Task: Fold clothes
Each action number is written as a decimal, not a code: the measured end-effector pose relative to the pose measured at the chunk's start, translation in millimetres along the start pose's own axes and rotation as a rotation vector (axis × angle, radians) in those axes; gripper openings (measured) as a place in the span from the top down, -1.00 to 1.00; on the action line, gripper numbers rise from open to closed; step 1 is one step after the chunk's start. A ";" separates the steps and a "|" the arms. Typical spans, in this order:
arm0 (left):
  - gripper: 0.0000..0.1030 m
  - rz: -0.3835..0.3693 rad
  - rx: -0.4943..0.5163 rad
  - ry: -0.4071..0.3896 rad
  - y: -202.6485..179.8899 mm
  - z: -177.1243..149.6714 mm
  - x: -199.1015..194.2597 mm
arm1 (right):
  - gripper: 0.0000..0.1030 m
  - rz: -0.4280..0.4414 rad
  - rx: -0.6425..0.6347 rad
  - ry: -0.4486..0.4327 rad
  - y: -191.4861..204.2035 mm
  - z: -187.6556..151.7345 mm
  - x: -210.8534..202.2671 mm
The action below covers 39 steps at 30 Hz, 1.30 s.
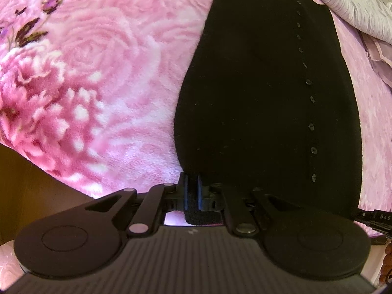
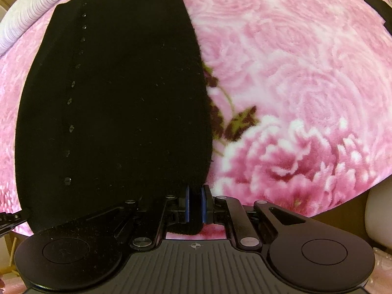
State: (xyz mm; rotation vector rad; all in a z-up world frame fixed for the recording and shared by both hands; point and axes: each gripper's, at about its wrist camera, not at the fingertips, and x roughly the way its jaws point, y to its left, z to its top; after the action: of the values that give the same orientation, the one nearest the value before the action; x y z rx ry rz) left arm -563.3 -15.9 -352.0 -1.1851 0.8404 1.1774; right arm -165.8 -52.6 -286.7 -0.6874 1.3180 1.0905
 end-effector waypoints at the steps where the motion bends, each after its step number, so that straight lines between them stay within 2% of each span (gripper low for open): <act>1: 0.89 -0.002 0.006 -0.002 -0.6 0.3 -1.9 | 0.86 0.004 -0.001 -0.001 -0.1 0.1 -1.0; 7: 0.89 -0.021 0.040 -0.029 -2.9 4.7 -12.7 | 0.86 0.035 -0.063 -0.019 1.9 -2.2 -17.3; 10: 0.88 0.010 0.083 -0.041 -5.3 0.7 -11.0 | 0.87 0.034 -0.084 -0.020 6.0 -7.0 -21.2; 12: 0.88 0.059 0.112 -0.018 -6.5 -1.4 4.9 | 0.88 0.017 -0.087 0.027 6.7 -13.0 -7.3; 13: 0.88 0.077 0.111 -0.004 -7.0 -0.5 13.6 | 1.00 -0.013 -0.099 0.086 7.3 -17.5 5.3; 15: 0.88 0.104 0.116 0.015 -10.4 3.3 23.7 | 1.00 -0.064 -0.101 0.203 3.1 -29.7 24.4; 16: 0.87 0.110 0.135 0.017 -13.4 5.2 20.7 | 1.00 -0.057 -0.075 0.215 -2.7 -33.4 23.6; 18: 0.73 0.135 0.163 0.023 -15.6 7.3 12.2 | 1.00 -0.042 -0.013 0.141 -16.9 -32.0 5.4; 19: 0.74 0.156 0.166 0.029 -14.1 7.7 7.0 | 1.00 -0.053 0.001 0.113 -22.2 -27.6 -2.5; 21: 0.76 0.170 0.109 0.016 -5.0 11.0 -9.3 | 1.00 -0.081 0.007 0.068 -29.9 -14.8 -16.1; 23: 0.77 0.156 0.058 -0.024 -2.1 17.3 -24.7 | 0.98 -0.085 -0.019 0.011 -30.2 1.2 -27.5; 26: 0.77 0.130 0.071 -0.069 -14.1 33.0 -27.8 | 0.92 -0.092 -0.103 -0.079 -14.1 23.3 -36.7; 29: 0.76 0.100 0.146 -0.090 -36.9 53.0 -7.9 | 0.85 -0.070 -0.201 -0.127 16.1 39.0 -31.0; 34: 0.76 0.037 0.250 -0.094 -74.1 83.4 32.8 | 0.81 -0.034 -0.340 -0.141 66.1 58.6 -4.6; 39: 0.76 -0.005 0.273 -0.082 -89.7 122.8 65.3 | 0.80 -0.044 -0.369 -0.144 89.7 100.3 25.5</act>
State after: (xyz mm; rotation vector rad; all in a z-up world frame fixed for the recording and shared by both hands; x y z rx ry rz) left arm -472.3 121.6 -365.5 -0.9100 0.9034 1.0615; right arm -208.7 77.2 -278.0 -0.8867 0.9832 1.3379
